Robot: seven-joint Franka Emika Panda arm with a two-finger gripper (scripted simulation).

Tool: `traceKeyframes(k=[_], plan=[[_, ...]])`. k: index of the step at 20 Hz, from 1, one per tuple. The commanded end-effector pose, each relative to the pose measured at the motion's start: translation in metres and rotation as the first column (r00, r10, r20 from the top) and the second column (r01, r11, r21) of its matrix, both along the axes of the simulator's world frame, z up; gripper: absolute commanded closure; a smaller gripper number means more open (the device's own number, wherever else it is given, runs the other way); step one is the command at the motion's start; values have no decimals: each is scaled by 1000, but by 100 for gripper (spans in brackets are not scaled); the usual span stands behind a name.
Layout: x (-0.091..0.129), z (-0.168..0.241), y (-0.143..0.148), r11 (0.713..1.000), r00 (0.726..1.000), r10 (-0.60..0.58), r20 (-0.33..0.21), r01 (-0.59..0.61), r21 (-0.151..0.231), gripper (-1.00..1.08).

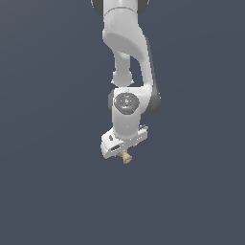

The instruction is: Pick up the object and move it to a goal position.

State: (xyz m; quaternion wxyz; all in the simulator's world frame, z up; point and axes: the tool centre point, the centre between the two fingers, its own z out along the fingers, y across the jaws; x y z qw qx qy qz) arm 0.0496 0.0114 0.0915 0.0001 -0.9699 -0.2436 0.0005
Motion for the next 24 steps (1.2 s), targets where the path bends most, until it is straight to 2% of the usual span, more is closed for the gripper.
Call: traceKeyframes(k=[1,13,18,19,24], plan=[[0,0,0,1000,1000,0,0,0,0,-92],[-1,-46,0,1000,1000,5,1,-5,0,-92],[1,-50,0,1000,1000,5,1,-5,0,-92],[1,-50,0,1000,1000,5,1,-5,0,108],[1,-50,0,1000,1000,5,1,-5,0,108]])
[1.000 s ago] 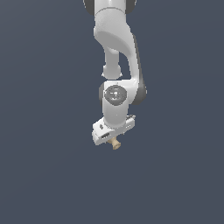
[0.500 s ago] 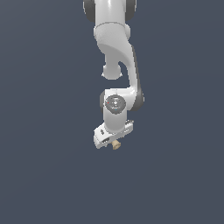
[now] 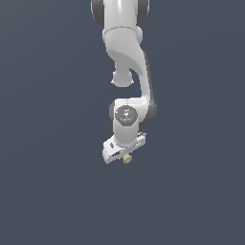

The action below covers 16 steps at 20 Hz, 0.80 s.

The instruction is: Pick up the object and move it to a goal position.

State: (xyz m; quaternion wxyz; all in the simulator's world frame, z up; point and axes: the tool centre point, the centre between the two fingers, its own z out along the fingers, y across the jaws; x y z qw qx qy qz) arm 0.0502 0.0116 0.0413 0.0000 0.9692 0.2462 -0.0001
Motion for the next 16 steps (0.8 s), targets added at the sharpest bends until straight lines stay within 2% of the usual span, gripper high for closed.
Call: traceKeyframes(k=[1,9,16], plan=[[0,0,0,1000,1000,0,0,0,0,108],[-2,1,3,1000,1000,0,0,0,0,108],[-17,11,22,1000,1000,0,0,0,0,108]])
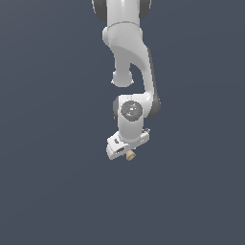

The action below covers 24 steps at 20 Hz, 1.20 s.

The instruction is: Pick up the object and move it to a goal position.

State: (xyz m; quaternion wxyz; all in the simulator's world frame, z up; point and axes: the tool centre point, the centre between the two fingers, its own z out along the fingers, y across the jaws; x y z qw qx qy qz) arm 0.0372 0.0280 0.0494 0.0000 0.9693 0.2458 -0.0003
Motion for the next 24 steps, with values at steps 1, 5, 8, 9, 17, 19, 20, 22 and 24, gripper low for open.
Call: traceKeyframes(k=[1,5,8,9,17,19,20,22,24], plan=[[-7,5,11,1000,1000,1,1,-1,0,108],[-25,17,34,1000,1000,1,1,-1,0,108],[-44,29,58,1000,1000,1,1,-1,0,108],[-51,34,68,1000,1000,1,1,-1,0,108],[-104,70,141,1000,1000,1,1,-1,-2,108],[-115,79,157,1000,1000,1,1,-1,-2,108],[-121,83,165,1000,1000,1,1,-1,-2,108],[-131,90,180,1000,1000,1,1,-1,-2,108],[-139,97,193,1000,1000,1,1,-1,-2,108]])
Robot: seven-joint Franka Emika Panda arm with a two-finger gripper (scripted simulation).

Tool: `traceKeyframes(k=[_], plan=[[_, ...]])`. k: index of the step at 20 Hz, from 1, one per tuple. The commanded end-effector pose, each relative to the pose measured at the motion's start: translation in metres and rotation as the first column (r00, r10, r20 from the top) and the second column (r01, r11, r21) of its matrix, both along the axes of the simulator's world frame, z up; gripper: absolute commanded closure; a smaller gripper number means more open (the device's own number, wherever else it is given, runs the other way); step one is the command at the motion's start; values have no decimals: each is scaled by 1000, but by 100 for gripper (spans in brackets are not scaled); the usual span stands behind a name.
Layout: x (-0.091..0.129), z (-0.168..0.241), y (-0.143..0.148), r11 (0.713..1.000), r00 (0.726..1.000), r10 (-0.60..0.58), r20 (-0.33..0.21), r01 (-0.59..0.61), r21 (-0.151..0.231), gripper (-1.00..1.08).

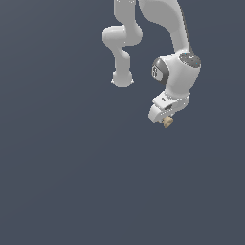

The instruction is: Pick up the object and move it to a goal position.

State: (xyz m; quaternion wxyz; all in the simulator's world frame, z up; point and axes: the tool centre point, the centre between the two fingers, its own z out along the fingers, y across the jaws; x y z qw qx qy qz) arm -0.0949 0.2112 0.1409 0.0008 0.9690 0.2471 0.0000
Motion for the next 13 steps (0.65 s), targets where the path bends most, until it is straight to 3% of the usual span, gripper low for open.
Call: traceKeyframes(k=[1,7,13], plan=[[-11,8,16,1000,1000,-1,0,1,0,108],[-24,18,36,1000,1000,-2,0,2,0,108],[-21,18,36,1000,1000,-2,0,2,2,108]])
